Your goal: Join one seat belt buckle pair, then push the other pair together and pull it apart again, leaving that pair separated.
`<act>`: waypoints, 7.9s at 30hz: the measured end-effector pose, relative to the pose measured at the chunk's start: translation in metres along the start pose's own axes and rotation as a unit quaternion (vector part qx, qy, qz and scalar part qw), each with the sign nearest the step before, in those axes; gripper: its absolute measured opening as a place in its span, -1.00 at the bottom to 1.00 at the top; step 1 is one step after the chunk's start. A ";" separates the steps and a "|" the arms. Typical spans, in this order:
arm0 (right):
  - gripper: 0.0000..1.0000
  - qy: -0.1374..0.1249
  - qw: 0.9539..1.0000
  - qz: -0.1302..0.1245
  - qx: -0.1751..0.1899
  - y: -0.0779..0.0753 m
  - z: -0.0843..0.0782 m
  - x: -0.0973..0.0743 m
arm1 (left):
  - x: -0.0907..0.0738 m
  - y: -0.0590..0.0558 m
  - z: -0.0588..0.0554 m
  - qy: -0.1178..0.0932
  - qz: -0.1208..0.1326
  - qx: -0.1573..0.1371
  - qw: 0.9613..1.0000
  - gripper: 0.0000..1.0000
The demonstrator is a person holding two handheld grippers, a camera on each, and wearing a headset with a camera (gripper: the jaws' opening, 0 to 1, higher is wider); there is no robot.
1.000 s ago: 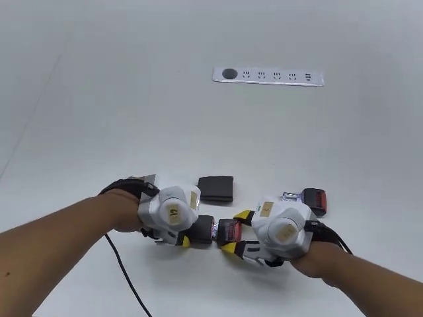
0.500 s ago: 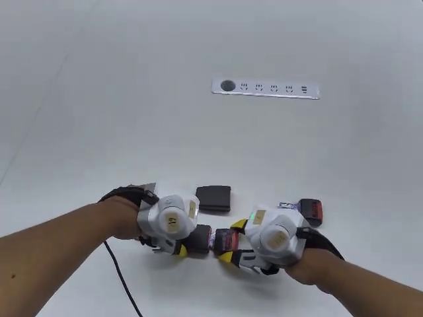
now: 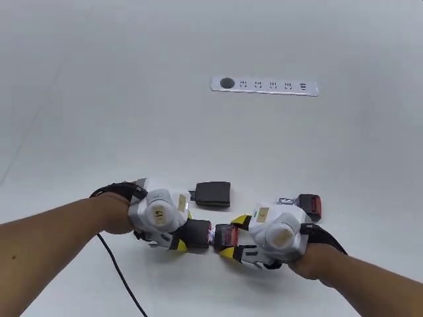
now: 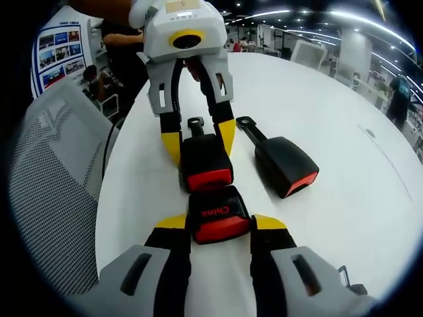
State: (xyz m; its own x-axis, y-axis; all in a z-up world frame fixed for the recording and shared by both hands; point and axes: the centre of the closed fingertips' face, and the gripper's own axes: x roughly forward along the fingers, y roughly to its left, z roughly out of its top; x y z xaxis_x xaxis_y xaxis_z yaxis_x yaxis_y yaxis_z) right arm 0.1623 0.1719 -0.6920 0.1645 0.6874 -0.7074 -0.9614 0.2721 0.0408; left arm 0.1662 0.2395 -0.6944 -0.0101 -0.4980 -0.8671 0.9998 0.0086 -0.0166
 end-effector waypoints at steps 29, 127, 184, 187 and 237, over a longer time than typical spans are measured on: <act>-0.36 -0.042 0.999 0.017 -0.014 0.002 0.004 0.000 | -0.001 -0.001 0.002 -0.060 -0.009 -0.002 0.998 -0.34; 0.55 -0.032 0.996 -0.071 0.051 -0.127 -0.074 -0.128 | -0.024 0.095 0.056 -0.085 0.093 -0.098 0.987 0.52; -0.30 0.026 0.999 -0.019 0.011 -0.124 -0.094 -0.101 | 0.018 0.083 0.040 -0.080 0.011 -0.016 0.997 -0.32; -0.31 0.027 0.999 -0.019 0.011 -0.124 -0.094 -0.101 | 0.018 0.084 0.040 -0.079 0.008 -0.014 0.997 -0.32; -0.31 -0.015 1.000 -0.002 0.004 -0.115 -0.032 -0.045 | 0.019 0.088 0.039 -0.066 0.010 -0.030 0.997 -0.32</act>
State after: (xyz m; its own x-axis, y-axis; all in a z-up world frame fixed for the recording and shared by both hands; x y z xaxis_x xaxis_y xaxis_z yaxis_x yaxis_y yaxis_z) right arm 0.2590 0.0884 -0.6877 0.1754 0.7064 -0.6857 -0.9589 0.2803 0.0435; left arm 0.2547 0.1972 -0.6926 0.0158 -0.6072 -0.7944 0.9970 0.0699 -0.0336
